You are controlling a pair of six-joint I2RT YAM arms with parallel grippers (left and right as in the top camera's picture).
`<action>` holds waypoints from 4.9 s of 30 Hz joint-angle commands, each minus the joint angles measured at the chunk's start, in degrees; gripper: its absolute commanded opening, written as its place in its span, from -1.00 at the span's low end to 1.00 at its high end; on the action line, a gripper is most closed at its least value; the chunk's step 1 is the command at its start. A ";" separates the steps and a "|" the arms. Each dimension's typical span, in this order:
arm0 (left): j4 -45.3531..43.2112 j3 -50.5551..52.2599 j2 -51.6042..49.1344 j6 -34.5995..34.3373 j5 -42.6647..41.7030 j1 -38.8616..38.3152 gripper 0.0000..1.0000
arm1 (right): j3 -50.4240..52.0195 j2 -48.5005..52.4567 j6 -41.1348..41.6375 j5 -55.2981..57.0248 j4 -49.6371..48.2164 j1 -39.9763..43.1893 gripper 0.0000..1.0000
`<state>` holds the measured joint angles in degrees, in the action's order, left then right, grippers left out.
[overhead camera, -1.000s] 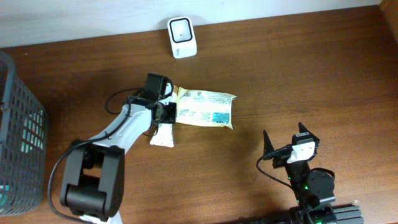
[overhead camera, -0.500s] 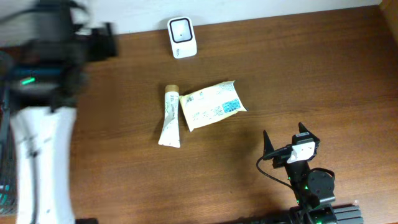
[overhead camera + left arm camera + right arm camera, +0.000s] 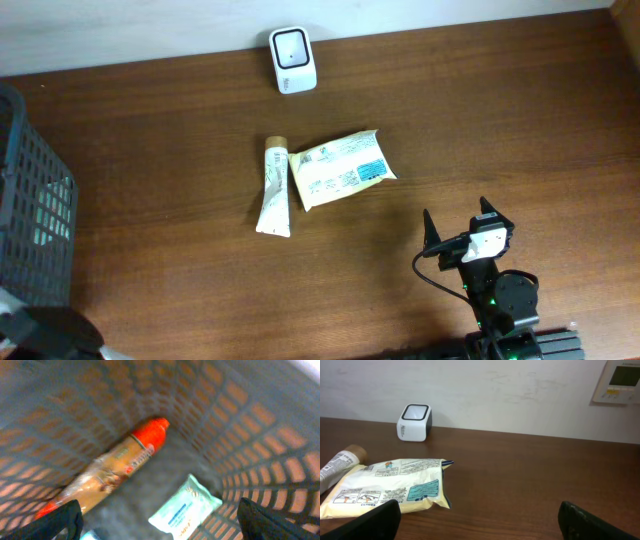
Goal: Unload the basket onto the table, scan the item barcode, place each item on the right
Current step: 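Grasp the green wipes pack from the basket and set it down, then return the left gripper to the basket and grasp the orange snack bar, then place the orange snack bar on the table left of the wipes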
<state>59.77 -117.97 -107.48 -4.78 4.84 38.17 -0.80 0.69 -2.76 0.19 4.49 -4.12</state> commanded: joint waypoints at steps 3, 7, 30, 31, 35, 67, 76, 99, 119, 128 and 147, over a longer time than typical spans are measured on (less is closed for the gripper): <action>3.19 0.17 -10.29 17.25 -15.67 1.40 0.83 | 0.48 -0.37 0.22 0.13 0.15 -0.37 0.97; 4.00 0.17 -17.07 21.51 -19.10 1.68 0.83 | 0.48 -0.37 0.22 0.13 0.13 -0.37 0.97; 12.04 -9.44 -29.81 23.56 -23.47 1.92 -1.00 | 0.48 -0.37 0.22 0.13 0.13 -0.37 0.97; 13.31 -12.41 -28.68 21.73 -23.45 1.92 -1.00 | 0.48 -0.37 0.22 0.13 0.13 -0.37 0.98; 17.14 -24.57 -21.22 12.17 -21.79 1.90 -1.00 | 0.48 -0.37 0.22 0.13 0.13 -0.37 0.97; -16.28 41.70 -1.66 -1.20 -19.15 -48.50 0.50 | 0.48 -0.37 0.22 0.13 0.13 -0.37 0.97; 4.94 -1.31 5.27 0.55 -1.79 -40.41 0.91 | 0.48 -0.37 0.22 0.13 0.13 -0.37 0.97; -1.66 -2.62 -14.97 21.64 4.87 2.97 0.89 | 0.48 -0.37 0.22 0.13 0.15 -0.37 0.97; -6.71 -1.20 -30.80 29.90 7.80 7.91 -0.45 | 0.48 -0.37 0.22 0.13 0.13 -0.37 0.97; -5.68 -1.22 -27.93 29.49 4.98 6.56 -1.00 | 0.48 -0.37 0.22 0.13 0.13 -0.37 0.97; -16.37 -1.22 13.68 10.29 -20.26 5.33 -1.00 | 0.48 -0.37 0.22 0.13 0.13 -0.37 0.97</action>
<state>47.51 -117.84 -103.22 12.60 -8.47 44.58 -0.80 0.69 -2.81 0.19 4.49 -4.12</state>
